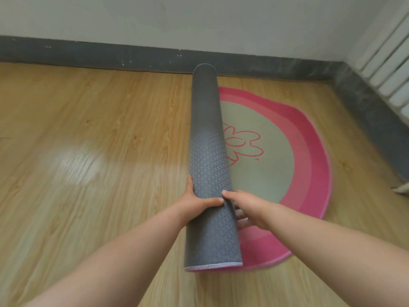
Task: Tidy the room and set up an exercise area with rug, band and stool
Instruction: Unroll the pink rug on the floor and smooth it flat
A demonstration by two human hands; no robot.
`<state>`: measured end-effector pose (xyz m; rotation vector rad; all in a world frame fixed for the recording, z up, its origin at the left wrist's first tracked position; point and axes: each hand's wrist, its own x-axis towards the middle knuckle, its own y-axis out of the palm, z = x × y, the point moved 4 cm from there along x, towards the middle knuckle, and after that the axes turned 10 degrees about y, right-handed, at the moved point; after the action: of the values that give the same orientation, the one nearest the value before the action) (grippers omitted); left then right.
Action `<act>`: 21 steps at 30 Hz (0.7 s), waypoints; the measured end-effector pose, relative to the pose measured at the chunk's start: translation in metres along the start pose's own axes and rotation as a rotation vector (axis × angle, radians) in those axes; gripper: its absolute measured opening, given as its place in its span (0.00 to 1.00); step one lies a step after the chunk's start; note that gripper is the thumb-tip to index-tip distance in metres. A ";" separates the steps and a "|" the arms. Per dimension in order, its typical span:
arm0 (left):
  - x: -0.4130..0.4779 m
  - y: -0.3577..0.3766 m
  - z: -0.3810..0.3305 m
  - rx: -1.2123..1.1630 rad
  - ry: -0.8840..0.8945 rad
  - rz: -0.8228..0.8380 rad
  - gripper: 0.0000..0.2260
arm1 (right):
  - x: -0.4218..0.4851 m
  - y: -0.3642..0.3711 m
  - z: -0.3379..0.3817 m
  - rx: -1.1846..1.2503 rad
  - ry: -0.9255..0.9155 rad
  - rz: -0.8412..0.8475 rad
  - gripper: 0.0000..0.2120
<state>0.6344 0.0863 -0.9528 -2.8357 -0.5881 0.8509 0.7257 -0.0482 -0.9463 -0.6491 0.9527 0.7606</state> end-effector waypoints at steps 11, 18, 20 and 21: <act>0.019 0.039 -0.013 -0.012 0.166 -0.094 0.60 | 0.007 -0.032 -0.017 0.119 0.008 -0.022 0.07; 0.041 0.107 -0.035 -0.075 0.197 -0.053 0.60 | 0.003 -0.106 -0.036 0.169 -0.030 -0.128 0.05; 0.047 0.125 -0.044 -0.074 0.204 -0.018 0.59 | 0.001 -0.124 -0.041 0.201 -0.031 -0.152 0.05; 0.050 0.135 -0.049 -0.075 0.212 0.003 0.59 | 0.000 -0.134 -0.045 0.215 -0.031 -0.165 0.05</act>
<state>0.7442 -0.0181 -0.9672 -2.9433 -0.5974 0.5290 0.8122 -0.1600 -0.9448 -0.5185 0.9256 0.5125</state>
